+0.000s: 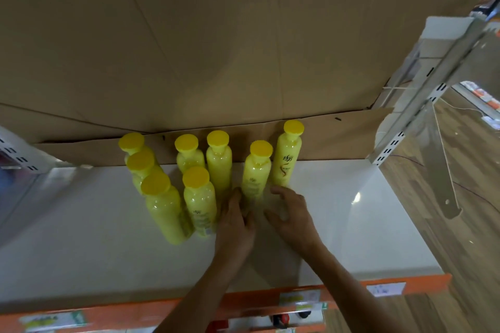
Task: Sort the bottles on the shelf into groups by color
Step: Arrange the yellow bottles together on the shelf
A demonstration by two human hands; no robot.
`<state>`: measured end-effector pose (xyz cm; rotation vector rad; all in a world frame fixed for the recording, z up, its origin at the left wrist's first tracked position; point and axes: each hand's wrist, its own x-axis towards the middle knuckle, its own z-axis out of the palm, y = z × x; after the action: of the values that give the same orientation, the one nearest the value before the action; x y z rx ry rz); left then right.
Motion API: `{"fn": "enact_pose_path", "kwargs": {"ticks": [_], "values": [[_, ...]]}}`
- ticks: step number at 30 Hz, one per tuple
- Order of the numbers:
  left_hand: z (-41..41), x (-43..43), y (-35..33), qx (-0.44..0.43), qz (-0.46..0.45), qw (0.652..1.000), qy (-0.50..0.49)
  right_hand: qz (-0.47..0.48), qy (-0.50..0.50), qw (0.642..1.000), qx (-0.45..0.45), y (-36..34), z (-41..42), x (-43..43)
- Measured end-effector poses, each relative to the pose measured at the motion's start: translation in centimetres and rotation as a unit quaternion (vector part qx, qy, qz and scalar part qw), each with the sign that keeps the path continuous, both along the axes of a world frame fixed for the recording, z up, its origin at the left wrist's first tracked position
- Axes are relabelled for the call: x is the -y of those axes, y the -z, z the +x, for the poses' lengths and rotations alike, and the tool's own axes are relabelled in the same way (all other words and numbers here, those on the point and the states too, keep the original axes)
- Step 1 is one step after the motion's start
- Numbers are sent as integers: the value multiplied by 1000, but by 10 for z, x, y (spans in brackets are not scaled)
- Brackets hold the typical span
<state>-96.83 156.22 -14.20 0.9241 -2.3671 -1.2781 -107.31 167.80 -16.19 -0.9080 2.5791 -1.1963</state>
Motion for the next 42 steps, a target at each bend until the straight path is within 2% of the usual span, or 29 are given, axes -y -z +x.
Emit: {"fn": "enact_pose_path", "kwargs": {"ticks": [2, 5, 9, 13, 18, 31, 42], "values": [[-4, 0, -2, 3, -1, 1000, 14, -18, -20, 1000, 10, -4, 4, 8], [-11, -1, -6, 6, 22, 998, 51, -55, 13, 997, 46, -10, 8, 12], [-19, -9, -7, -26, 36, 994, 97, -53, 67, 996, 26, -6, 9, 8], [-24, -17, -9, -8, 85, 987, 133, -49, 90, 995, -7, -10, 12, -4], [-37, -24, -12, -6, 141, 977, 159, -28, 141, 990, 15, -18, 4, -11], [-43, -27, -15, -38, 165, 968, 184, -31, 107, 994, 4, -14, -11, -12], [-34, -27, -10, -36, 164, 970, 175, 4, 85, 996, 2, -15, -13, -14]]}}
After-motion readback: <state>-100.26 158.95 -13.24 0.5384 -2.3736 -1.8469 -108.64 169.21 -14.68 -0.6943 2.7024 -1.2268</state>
